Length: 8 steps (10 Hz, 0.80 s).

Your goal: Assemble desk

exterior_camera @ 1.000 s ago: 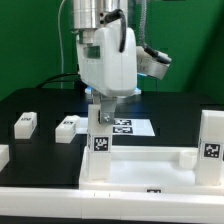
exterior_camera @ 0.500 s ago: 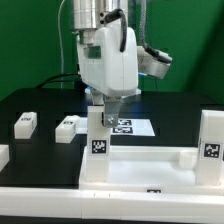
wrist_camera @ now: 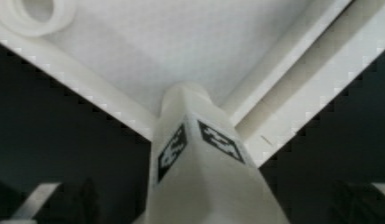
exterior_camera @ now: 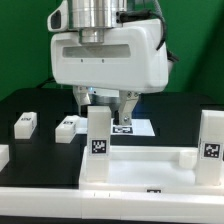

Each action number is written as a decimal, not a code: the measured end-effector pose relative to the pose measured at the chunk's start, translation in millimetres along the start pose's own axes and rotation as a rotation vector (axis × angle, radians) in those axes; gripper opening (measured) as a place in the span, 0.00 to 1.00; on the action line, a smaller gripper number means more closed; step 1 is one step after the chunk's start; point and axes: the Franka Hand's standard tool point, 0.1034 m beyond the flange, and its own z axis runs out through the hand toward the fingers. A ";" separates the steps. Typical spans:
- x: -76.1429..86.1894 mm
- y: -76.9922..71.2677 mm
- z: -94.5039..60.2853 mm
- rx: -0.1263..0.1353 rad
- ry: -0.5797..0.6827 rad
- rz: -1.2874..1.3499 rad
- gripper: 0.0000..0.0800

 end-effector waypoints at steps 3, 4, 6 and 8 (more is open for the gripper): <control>2.3 1.9 0.8 -0.005 0.002 -0.325 0.81; 2.0 1.1 0.6 -0.009 0.004 -0.411 0.81; 2.9 0.8 0.2 -0.021 0.004 -0.613 0.81; 3.2 -0.3 1.5 -0.027 -0.005 -0.720 0.81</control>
Offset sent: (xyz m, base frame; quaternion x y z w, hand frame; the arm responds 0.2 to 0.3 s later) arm 0.0068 0.0013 0.0017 -0.0125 0.0002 -0.2576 0.9662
